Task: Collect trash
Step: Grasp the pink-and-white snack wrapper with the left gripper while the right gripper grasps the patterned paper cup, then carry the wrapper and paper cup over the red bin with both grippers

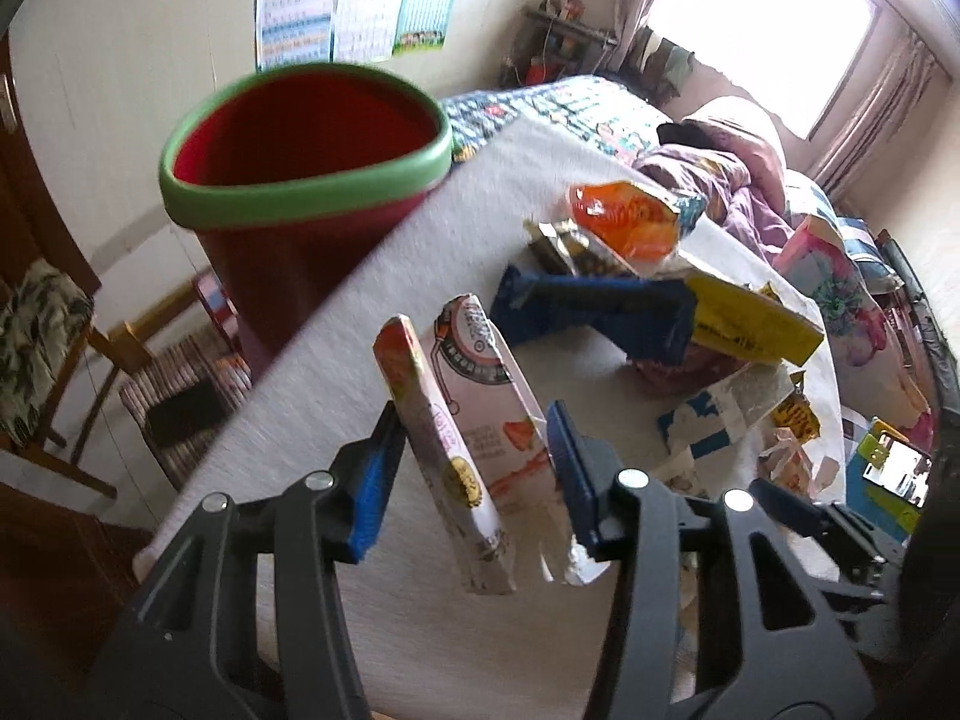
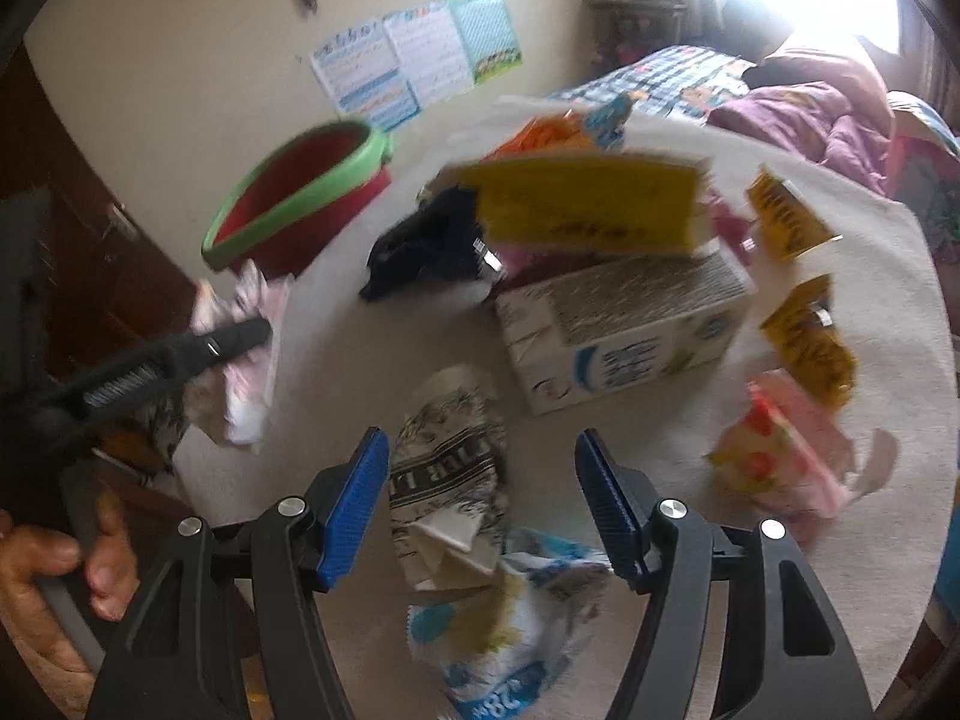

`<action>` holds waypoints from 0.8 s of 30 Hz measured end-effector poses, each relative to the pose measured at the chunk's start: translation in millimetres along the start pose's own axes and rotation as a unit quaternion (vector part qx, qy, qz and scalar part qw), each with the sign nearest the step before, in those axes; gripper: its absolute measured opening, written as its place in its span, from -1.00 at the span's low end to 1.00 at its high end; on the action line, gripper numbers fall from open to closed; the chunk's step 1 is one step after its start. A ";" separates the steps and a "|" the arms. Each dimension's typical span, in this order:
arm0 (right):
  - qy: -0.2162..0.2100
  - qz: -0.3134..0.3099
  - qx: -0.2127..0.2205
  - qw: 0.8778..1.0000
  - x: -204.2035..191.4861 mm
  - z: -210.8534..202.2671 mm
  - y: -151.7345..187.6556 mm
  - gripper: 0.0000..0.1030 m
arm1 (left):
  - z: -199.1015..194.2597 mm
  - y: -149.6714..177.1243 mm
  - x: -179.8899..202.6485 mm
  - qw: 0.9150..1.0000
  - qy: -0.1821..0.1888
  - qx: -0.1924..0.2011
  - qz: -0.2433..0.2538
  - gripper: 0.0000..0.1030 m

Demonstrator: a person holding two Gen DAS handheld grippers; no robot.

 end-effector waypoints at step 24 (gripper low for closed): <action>-0.030 0.001 -0.003 1.000 -6.1 0.3 2.9 -0.46 | -14.1 -21.9 23.4 0.997 -0.016 0.047 0.060 -0.09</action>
Point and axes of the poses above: each gripper's, at about its wrist camera, not at the fingertips, and z roughly the way its jaws point, x to its right, y to its underside, the point moved 4 cm from there along z, roughly the way its jaws point, and after that the axes turned 10 degrees about y, right-handed, at the moved point
